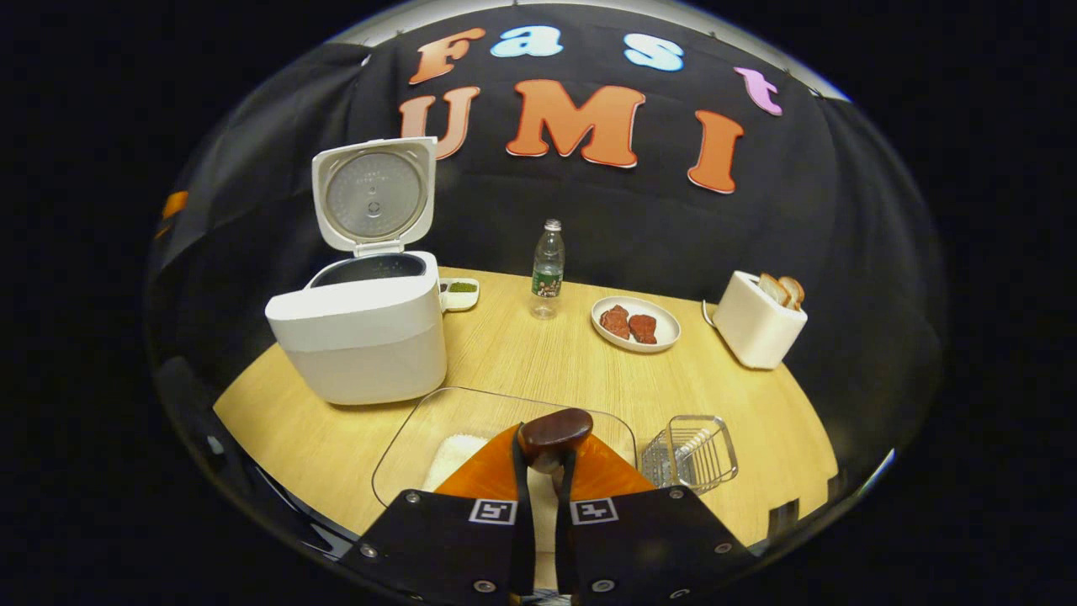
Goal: Close the left gripper, press the button to open the rice cooker; take a wooden spoon from the chopstick holder with the right hand, scoop a spoonful of rice and pour it into the rice cooker, then put the wooden spoon back into the chopstick holder.
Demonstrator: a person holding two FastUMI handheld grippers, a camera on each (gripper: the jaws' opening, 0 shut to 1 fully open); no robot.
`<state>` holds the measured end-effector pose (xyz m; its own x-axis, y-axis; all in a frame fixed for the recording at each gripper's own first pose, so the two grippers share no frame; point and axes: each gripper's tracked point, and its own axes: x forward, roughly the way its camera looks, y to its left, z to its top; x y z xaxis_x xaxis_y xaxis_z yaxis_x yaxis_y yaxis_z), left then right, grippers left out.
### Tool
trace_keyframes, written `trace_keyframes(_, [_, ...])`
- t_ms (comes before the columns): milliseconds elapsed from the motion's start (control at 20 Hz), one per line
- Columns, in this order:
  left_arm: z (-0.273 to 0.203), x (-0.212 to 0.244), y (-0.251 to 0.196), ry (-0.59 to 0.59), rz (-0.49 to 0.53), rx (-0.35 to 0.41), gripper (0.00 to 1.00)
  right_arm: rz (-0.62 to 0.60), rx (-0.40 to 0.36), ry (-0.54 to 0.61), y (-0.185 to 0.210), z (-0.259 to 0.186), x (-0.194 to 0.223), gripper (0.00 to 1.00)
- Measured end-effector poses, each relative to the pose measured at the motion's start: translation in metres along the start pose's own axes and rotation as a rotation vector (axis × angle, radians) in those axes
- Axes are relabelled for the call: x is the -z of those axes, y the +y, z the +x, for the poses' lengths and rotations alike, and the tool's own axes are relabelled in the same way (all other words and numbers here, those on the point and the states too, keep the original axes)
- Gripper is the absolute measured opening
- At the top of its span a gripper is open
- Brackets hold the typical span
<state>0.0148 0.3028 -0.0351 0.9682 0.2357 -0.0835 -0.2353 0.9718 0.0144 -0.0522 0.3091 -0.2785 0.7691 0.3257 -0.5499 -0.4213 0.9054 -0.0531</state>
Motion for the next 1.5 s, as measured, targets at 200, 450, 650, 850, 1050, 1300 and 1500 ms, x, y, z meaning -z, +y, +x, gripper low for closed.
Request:
trace_keyframes(200, [0.004, 0.003, -0.002, 0.005, 0.002, 0.006, 1.00, 0.220, -0.012, 0.047, 0.006, -0.002, 0.012, 0.09])
trace_keyframes(450, [0.006, 0.002, -0.006, 0.004, 0.007, 0.014, 1.00, 0.490, -0.081, 0.079, 0.024, 0.002, 0.016, 0.09])
trace_keyframes(650, [0.008, 0.002, -0.010, 0.008, 0.014, 0.017, 1.00, 0.687, -0.123, 0.089, 0.027, 0.009, 0.023, 0.09])
trace_keyframes(850, [0.006, 0.007, -0.016, 0.017, 0.014, 0.009, 1.00, 0.922, -0.142, 0.106, 0.015, 0.020, 0.034, 0.09])
trace_keyframes(1050, [0.001, 0.008, -0.024, 0.024, 0.004, -0.002, 1.00, 1.042, -0.168, 0.126, 0.004, 0.020, 0.037, 0.09])
trace_keyframes(1300, [-0.005, 0.004, -0.029, 0.012, -0.013, -0.017, 0.99, 1.136, -0.181, 0.103, -0.019, 0.010, 0.028, 0.08])
trace_keyframes(1500, [-0.009, 0.001, -0.035, 0.003, -0.006, -0.025, 1.00, 1.235, -0.181, 0.083, -0.038, 0.001, 0.023, 0.09])
